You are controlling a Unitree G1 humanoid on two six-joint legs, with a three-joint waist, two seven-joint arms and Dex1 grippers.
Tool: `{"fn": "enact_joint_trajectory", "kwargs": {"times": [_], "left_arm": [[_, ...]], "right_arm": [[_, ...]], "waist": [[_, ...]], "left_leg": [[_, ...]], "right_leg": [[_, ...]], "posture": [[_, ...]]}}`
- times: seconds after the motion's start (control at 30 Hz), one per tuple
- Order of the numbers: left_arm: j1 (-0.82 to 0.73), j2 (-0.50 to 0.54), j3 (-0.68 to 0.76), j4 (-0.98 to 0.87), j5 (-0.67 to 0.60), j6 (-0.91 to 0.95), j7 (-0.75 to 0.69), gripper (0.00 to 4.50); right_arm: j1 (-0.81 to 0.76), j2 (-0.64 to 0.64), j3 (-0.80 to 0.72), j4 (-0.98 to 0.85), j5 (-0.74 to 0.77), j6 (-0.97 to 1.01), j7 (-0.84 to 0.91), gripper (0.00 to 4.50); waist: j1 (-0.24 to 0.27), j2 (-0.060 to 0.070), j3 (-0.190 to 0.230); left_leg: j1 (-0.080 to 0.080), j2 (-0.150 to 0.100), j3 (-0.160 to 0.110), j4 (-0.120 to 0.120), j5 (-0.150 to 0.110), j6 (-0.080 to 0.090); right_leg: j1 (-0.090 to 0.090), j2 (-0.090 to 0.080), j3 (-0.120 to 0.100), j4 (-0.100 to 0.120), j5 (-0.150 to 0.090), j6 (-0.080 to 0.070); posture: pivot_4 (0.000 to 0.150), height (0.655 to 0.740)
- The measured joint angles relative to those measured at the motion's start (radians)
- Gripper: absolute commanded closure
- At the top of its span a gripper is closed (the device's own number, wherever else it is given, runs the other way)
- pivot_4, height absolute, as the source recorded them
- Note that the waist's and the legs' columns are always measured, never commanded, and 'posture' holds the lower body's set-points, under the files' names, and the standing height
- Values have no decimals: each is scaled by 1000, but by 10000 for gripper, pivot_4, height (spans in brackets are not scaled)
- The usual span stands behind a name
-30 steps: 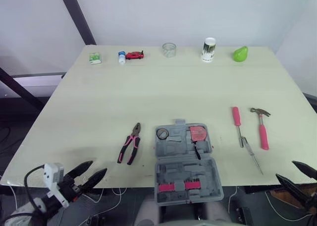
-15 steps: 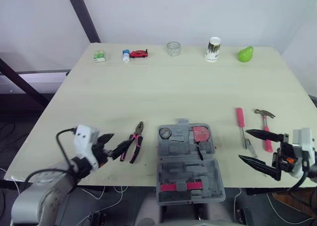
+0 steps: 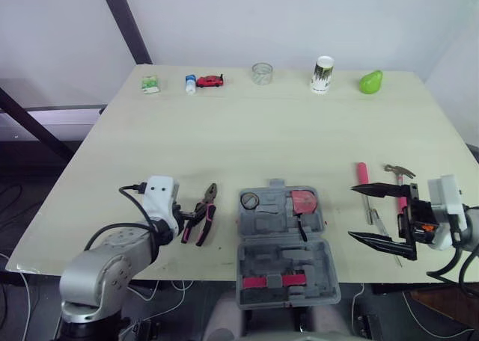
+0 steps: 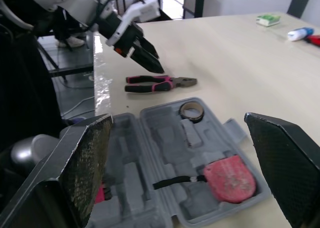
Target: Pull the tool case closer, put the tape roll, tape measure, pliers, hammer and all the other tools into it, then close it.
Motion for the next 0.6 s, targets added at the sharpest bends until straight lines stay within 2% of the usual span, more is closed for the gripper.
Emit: {"fn": "enact_joint_trajectory", "kwargs": {"times": [0.23,0.47,0.5,0.6], "left_arm": [[-94,-88,-81,128,110,-2,76,0],[-151,-101,-103,194,174,2,71,0],[-154,-103,-102,195,177,8,70,5029],[-163,-114,-86,190,188,44,62,16043]], "right_arm": [[-9,5,21,-2,-2,3,-8,557],[-9,6,36,-2,-11,0,-11,557],[-9,6,36,-2,-11,0,-11,0],[-2,7,36,-3,-12,-2,-12,0]], "waist": [[0,-1,0],[0,0,0],[0,0,0],[0,1,-1]], "left_leg": [[1,-4,-1,1,0,0],[3,-5,-1,1,0,0],[3,-5,-1,1,0,0],[3,-5,-1,1,0,0]], "right_leg": [[0,-1,0,2,0,0],[0,-1,0,6,0,0],[0,-1,1,6,0,0],[0,-1,1,6,0,0]], "posture": [[1500,7400],[1500,7400],[1500,7400],[1500,7400]]}}
